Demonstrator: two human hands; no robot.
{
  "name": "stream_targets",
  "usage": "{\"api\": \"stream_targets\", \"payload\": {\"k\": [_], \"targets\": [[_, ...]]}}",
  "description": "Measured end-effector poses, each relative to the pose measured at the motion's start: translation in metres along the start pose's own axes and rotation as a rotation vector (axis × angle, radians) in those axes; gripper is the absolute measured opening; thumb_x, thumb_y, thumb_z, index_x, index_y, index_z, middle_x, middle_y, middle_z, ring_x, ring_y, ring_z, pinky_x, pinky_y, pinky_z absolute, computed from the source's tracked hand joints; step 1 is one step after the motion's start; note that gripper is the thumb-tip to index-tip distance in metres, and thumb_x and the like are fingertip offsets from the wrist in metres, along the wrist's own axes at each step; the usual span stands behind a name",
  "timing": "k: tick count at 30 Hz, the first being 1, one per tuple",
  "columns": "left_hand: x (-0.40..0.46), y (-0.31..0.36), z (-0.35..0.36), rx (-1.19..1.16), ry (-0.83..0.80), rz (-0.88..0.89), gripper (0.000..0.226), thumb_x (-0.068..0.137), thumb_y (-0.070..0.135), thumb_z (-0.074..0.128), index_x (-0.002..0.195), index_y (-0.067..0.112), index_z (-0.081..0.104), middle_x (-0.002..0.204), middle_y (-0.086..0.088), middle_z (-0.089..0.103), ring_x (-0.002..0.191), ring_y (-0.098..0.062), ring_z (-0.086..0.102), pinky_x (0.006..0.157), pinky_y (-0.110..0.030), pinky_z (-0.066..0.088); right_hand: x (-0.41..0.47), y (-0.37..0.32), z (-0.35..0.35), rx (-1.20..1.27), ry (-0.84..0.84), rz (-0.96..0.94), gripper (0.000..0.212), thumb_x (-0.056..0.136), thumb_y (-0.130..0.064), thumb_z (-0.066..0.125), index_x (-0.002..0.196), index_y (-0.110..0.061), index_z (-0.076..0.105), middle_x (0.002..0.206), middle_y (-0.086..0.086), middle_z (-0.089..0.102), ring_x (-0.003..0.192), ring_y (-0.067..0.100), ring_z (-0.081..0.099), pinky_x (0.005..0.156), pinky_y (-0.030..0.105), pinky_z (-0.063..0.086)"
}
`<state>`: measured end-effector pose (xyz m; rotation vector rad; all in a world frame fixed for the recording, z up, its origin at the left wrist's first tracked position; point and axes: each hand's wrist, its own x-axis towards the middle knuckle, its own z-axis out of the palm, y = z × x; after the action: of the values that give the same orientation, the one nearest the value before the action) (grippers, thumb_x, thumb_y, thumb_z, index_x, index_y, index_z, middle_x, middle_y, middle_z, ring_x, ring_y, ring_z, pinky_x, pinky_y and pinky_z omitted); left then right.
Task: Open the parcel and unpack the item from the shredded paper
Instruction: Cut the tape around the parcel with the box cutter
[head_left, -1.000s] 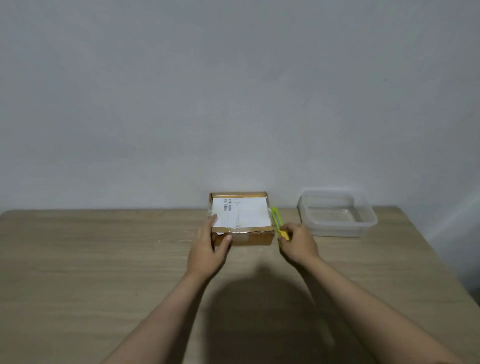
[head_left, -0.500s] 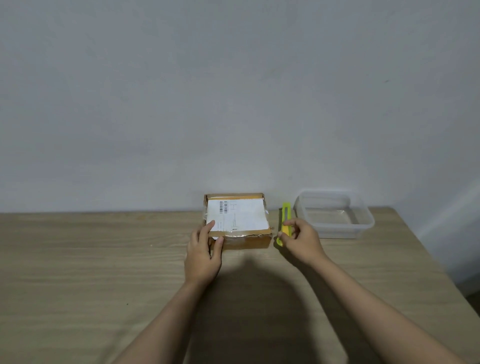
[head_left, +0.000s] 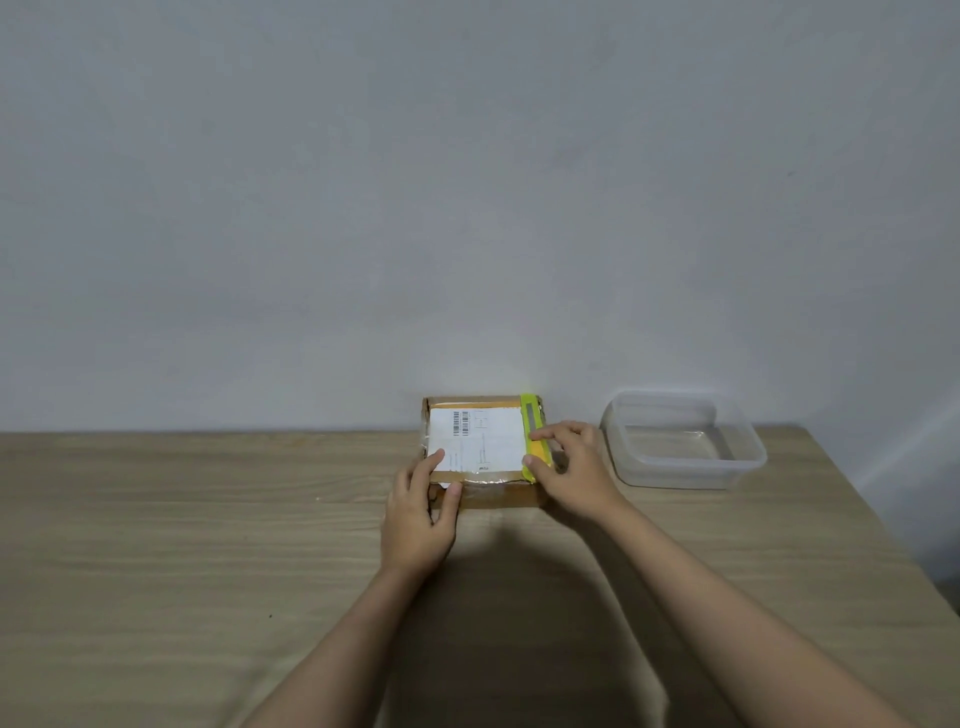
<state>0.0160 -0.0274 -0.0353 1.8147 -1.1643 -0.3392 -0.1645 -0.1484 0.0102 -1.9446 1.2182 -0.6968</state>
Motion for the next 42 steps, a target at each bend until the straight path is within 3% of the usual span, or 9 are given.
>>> {"api": "stream_targets", "payload": {"k": [5,9,12,18,24,28,33,37,42], "targets": [[0.015,-0.006,-0.012,0.019,-0.113,0.039,0.060,0.084,0.041,0.062,0.139,0.041,0.037,0.114,0.013,0.055,0.084,-0.011,0.058,0.075,-0.026,0.048,-0.006,-0.001,0.003,0.187,-0.118,0.064,0.024,0.090,-0.028,0.057,0.109,-0.038,0.048,0.111,-0.002,0.061,0.090,0.021,0.059,0.081,0.027,0.047],[0.028,-0.003,-0.020,0.029,-0.211,-0.044,0.060,0.082,0.037,0.067,0.137,0.040,0.043,0.094,0.009,0.067,0.061,-0.005,0.051,0.062,-0.019,0.042,-0.009,-0.003,0.004,0.179,-0.088,0.062,0.024,0.088,-0.029,0.060,0.107,-0.039,0.050,0.108,-0.001,0.065,0.089,0.026,0.061,0.085,0.034,0.049],[0.020,0.001,-0.026,0.005,-0.228,-0.050,0.059,0.082,0.034,0.069,0.136,0.037,0.046,0.094,0.008,0.069,0.067,-0.010,0.060,0.069,-0.024,0.049,-0.019,-0.002,0.002,0.168,-0.071,0.049,0.024,0.086,-0.029,0.062,0.107,-0.036,0.053,0.096,-0.003,0.065,0.078,0.018,0.057,0.081,0.035,0.049],[-0.036,0.006,-0.040,-0.094,-0.284,-0.094,0.066,0.074,0.039,0.072,0.134,0.037,0.047,0.083,0.038,0.058,0.076,0.000,0.057,0.079,-0.025,0.050,-0.075,-0.010,-0.012,0.176,-0.075,0.015,0.027,0.087,-0.023,0.062,0.112,-0.029,0.055,0.086,-0.017,0.060,0.068,-0.006,0.053,0.067,0.011,0.042],[-0.104,0.013,-0.057,-0.078,-0.315,-0.119,0.066,0.072,0.038,0.074,0.133,0.036,0.049,0.076,0.045,0.058,0.073,0.004,0.060,0.072,-0.018,0.049,-0.143,-0.006,-0.015,0.158,-0.097,0.024,0.027,0.085,-0.027,0.064,0.110,-0.034,0.056,0.088,-0.012,0.065,0.070,-0.002,0.056,0.067,0.014,0.044],[-0.139,0.024,-0.068,-0.059,-0.289,-0.089,0.062,0.078,0.026,0.075,0.134,0.029,0.049,0.124,0.021,0.050,0.083,0.028,0.052,0.068,0.002,0.039,-0.180,-0.004,-0.012,0.196,-0.082,0.035,0.026,0.086,-0.021,0.065,0.110,-0.028,0.058,0.078,-0.011,0.063,0.064,-0.005,0.054,0.062,0.010,0.041],[-0.166,0.026,-0.076,-0.023,-0.283,-0.049,0.063,0.074,0.039,0.075,0.131,0.041,0.049,0.125,0.020,0.053,0.073,0.025,0.053,0.071,-0.004,0.043,-0.211,-0.001,-0.010,0.223,-0.076,0.053,0.026,0.086,-0.020,0.065,0.109,-0.028,0.057,0.077,-0.010,0.063,0.066,0.000,0.054,0.064,0.015,0.042],[-0.172,0.020,-0.073,-0.109,-0.280,-0.080,0.066,0.063,0.059,0.066,0.126,0.045,0.051,0.088,0.018,0.063,0.062,-0.010,0.055,0.074,-0.032,0.054,-0.217,-0.006,-0.014,0.232,-0.079,0.072,0.026,0.086,-0.013,0.063,0.109,-0.025,0.056,0.095,0.005,0.067,0.077,0.007,0.058,0.073,0.021,0.046],[-0.170,0.021,-0.073,-0.145,-0.283,-0.079,0.059,0.073,0.031,0.078,0.127,0.026,0.056,0.115,0.014,0.064,0.095,-0.012,0.062,0.083,-0.013,0.046,-0.208,-0.010,-0.033,0.154,-0.096,0.175,0.028,0.086,0.001,0.057,0.111,-0.013,0.058,0.083,0.008,0.066,0.062,0.005,0.057,0.065,0.022,0.048]]}}
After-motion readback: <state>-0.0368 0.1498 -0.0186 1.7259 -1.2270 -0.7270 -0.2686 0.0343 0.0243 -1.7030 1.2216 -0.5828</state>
